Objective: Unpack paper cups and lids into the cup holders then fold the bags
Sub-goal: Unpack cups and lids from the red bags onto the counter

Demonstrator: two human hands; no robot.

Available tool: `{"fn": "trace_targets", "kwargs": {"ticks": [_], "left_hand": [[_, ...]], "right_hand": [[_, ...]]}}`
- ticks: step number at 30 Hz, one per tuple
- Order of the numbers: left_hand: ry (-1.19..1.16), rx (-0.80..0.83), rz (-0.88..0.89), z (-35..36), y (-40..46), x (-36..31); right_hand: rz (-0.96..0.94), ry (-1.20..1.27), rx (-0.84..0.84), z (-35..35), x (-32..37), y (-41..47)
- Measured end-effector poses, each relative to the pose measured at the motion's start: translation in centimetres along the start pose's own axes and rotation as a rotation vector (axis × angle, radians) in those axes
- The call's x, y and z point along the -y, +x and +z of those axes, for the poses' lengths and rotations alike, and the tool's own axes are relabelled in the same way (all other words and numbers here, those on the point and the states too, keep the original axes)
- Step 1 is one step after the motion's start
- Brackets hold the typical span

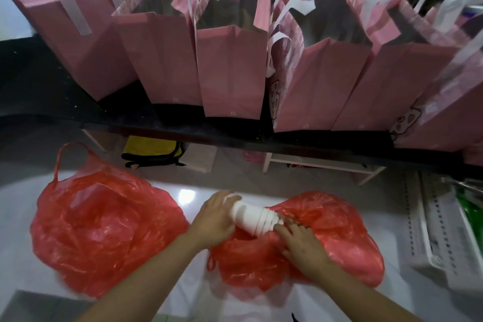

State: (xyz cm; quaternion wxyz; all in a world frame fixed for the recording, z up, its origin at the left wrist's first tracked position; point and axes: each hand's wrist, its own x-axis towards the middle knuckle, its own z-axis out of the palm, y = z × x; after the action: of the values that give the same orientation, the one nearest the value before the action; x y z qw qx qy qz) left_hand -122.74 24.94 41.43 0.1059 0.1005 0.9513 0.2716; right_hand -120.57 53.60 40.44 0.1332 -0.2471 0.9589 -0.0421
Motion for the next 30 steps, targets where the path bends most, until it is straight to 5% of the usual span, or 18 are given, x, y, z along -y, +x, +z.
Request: {"fn": "trace_targets", "kwargs": {"ticks": [3, 9, 12, 16, 19, 23, 30], "left_hand": [[0.359, 0.276, 0.251, 0.3, 2.0, -0.4], [0.574, 0.320, 0.345, 2.2, 4.2, -3.4], [0.597, 0.304, 0.301, 3.0, 4.1, -3.9], [0.580, 0.281, 0.360, 3.4, 4.0, -3.8], [0.577, 0.290, 0.402, 3.7, 4.2, -4.1], [0.581, 0.351, 0.381, 3.8, 4.6, -4.4], [0.641, 0.262, 0.444, 1.8, 4.7, -3.5]], "right_hand": [[-0.065, -0.031, -0.110, -0.8, -0.5, -1.2], [-0.166, 0.028, -0.482, -1.4, -2.8, -4.1], [-0.048, 0.060, -0.706, -2.1, -5.4, -6.3], [0.506, 0.220, -0.408, -2.1, -10.0, -10.6], [0.846, 0.720, -0.304, -0.9, -11.6, -12.5], [0.858, 0.955, -0.454, 0.1, -11.3, -12.6], [0.926, 0.753, -0.586, -0.2, -10.9, -9.9]]}}
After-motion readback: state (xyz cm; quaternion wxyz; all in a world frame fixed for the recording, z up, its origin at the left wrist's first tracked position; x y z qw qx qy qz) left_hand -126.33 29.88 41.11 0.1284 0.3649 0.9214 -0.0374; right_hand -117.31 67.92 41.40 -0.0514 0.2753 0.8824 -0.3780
